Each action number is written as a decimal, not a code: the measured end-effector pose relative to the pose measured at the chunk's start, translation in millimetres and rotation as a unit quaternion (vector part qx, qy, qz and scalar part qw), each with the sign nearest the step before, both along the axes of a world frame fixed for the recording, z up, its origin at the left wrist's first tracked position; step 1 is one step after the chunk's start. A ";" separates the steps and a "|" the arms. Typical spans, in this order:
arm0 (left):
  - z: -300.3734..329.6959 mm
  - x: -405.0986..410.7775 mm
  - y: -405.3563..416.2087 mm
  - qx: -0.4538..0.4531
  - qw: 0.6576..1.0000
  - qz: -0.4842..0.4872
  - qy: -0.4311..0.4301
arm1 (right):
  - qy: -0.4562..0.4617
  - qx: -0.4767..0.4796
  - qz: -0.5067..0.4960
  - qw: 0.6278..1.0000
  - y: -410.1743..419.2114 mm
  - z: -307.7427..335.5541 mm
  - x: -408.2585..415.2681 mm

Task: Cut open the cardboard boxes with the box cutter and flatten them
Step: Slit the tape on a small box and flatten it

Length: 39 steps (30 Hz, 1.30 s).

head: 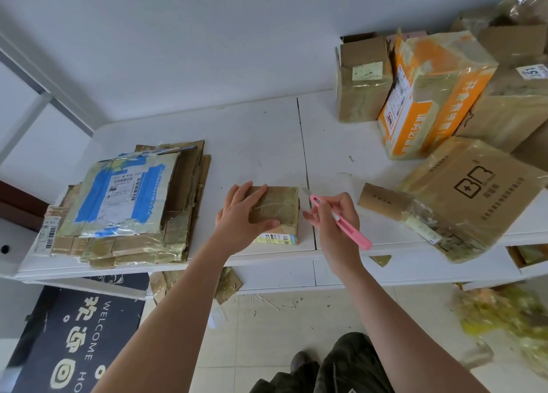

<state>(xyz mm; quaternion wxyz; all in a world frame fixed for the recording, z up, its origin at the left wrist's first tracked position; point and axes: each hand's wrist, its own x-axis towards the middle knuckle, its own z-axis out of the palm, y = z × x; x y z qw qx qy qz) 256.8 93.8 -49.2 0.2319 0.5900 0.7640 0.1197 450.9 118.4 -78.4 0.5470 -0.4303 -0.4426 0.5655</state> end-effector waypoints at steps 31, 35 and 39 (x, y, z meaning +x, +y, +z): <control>-6.5 -0.4 -2.1 0.019 1.000 0.006 -0.006 | -0.038 0.015 0.001 0.999 -5.1 -1.3 -7.2; -7.3 0.0 -2.3 0.020 1.000 0.007 -0.009 | -0.052 0.019 -0.005 0.998 -3.2 -2.4 -6.7; -8.2 -0.8 -1.2 0.019 1.000 0.008 -0.011 | -0.066 0.025 -0.009 0.997 -1.9 -1.5 -7.4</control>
